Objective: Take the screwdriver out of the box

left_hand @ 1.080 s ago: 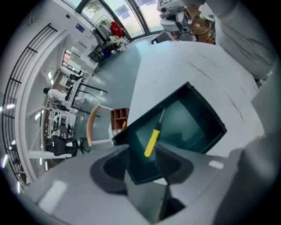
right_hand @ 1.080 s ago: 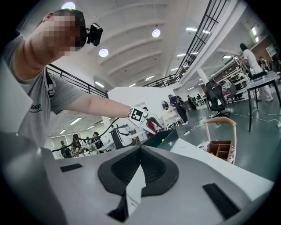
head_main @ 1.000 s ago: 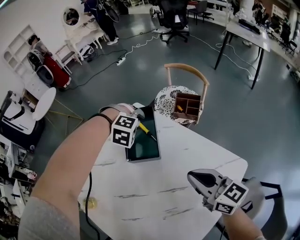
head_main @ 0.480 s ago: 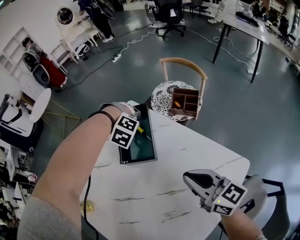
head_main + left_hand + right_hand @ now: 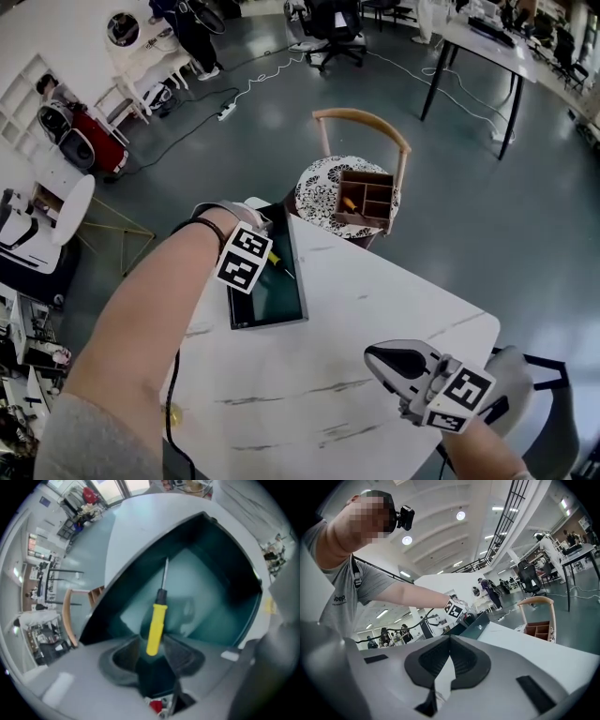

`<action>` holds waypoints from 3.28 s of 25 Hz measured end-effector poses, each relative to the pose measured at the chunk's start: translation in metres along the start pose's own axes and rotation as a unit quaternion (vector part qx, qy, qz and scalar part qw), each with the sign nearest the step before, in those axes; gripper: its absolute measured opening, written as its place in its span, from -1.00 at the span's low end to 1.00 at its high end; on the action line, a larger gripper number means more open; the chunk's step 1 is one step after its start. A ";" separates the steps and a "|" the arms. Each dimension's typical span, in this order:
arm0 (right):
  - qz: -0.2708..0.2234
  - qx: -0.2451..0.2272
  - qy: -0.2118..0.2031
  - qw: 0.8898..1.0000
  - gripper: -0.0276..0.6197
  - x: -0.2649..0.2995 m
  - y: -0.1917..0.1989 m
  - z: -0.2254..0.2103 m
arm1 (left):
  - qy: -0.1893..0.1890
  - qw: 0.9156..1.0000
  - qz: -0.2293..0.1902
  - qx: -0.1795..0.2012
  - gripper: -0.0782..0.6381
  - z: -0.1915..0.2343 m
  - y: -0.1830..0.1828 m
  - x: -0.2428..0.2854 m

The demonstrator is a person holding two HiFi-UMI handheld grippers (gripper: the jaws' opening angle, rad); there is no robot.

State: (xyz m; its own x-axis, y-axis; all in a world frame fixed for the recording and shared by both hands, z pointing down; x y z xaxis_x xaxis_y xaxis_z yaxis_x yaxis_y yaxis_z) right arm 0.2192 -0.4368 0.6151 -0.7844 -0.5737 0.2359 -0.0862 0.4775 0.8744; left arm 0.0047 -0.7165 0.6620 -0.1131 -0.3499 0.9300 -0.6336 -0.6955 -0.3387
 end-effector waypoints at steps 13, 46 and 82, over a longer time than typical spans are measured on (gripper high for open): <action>0.006 0.010 0.002 1.000 -0.89 -0.008 0.005 0.008 | -0.015 0.999 0.028 -0.020 -0.59 -0.006 0.015 -0.022; 0.009 -0.083 -0.042 0.996 -0.89 -0.124 -0.079 0.087 | -0.126 0.936 -0.060 -0.324 -0.59 -0.084 -0.019 -0.282; -0.025 -0.086 0.023 0.996 -0.89 -0.108 -0.077 0.310 | -0.245 0.659 -0.436 -0.562 -0.59 -0.382 -0.087 -0.423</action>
State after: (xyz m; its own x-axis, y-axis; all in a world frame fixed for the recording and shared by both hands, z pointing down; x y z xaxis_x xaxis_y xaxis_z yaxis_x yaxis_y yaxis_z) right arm 0.1198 -0.2053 0.3912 -0.7517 -0.6266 0.2056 -0.0155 0.3284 0.9444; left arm -0.1845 -0.2683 0.3529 0.7556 -0.4772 0.4487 -0.4909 0.0410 0.8703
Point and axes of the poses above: the fingertips, and each gripper's own axes: x forward along the fingers, z to its left, y out of its underside, the point moved 10 cm from there along -x, backward along the fingers, and after that the axes turned 7 degrees about z, right-handed, at the moved point
